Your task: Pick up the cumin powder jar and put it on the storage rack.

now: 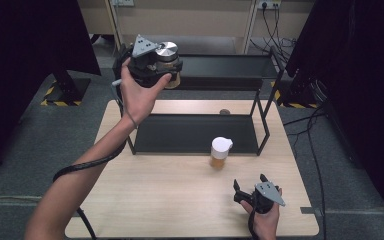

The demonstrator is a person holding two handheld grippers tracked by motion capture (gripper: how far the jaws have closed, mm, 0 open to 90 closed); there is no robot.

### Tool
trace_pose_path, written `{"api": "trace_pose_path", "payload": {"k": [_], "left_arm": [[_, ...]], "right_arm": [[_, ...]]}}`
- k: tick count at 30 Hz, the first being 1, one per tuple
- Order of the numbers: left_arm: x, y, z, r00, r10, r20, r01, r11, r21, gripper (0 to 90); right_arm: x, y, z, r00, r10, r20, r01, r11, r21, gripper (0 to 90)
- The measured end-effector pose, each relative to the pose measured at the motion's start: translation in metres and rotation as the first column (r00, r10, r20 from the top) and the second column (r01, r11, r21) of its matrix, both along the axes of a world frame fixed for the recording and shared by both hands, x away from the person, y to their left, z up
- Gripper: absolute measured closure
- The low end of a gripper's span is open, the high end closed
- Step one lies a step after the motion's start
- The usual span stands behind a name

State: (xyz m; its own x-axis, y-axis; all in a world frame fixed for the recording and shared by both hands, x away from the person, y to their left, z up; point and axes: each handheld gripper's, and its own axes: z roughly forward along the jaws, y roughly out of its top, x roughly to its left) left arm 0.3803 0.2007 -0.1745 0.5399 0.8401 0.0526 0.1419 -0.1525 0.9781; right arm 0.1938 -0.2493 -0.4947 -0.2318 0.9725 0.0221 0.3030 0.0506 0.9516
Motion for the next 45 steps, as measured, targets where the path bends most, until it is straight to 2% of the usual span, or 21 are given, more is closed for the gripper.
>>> {"api": "trace_pose_path", "payload": {"k": [11,14,19,31,40,45], "left_arm": [[0.017,-0.004,0.005,0.9993,0.031,0.022,-0.032,0.9994,0.014,30.7],[0.022,-0.006,0.006,0.9987,0.042,0.030,-0.043,0.9986,0.032,30.7],[0.033,-0.009,0.005,0.9983,0.048,0.034,-0.049,0.9984,0.028,30.7],[0.062,-0.012,-0.001,0.9968,0.079,0.011,-0.079,0.9967,0.019,30.7],[0.078,-0.013,-0.005,0.9946,0.103,0.012,-0.103,0.9946,0.011,30.7],[0.086,-0.014,-0.009,0.9942,0.107,-0.007,-0.107,0.9942,-0.002,30.6]], "right_arm": [[0.000,0.000,0.000,1.0000,0.000,-0.001,0.000,1.0000,0.000,0.9],[0.000,0.000,0.000,1.0000,0.000,-0.001,0.000,1.0000,0.000,0.9],[0.000,0.000,0.000,1.0000,0.002,-0.001,-0.002,1.0000,-0.001,0.9],[0.000,-0.001,0.000,1.0000,0.005,0.000,-0.005,1.0000,0.001,0.9],[0.001,-0.001,0.000,1.0000,0.007,-0.002,-0.007,1.0000,0.001,0.9],[0.001,-0.001,0.000,1.0000,0.009,-0.002,-0.009,1.0000,-0.001,0.9]]}}
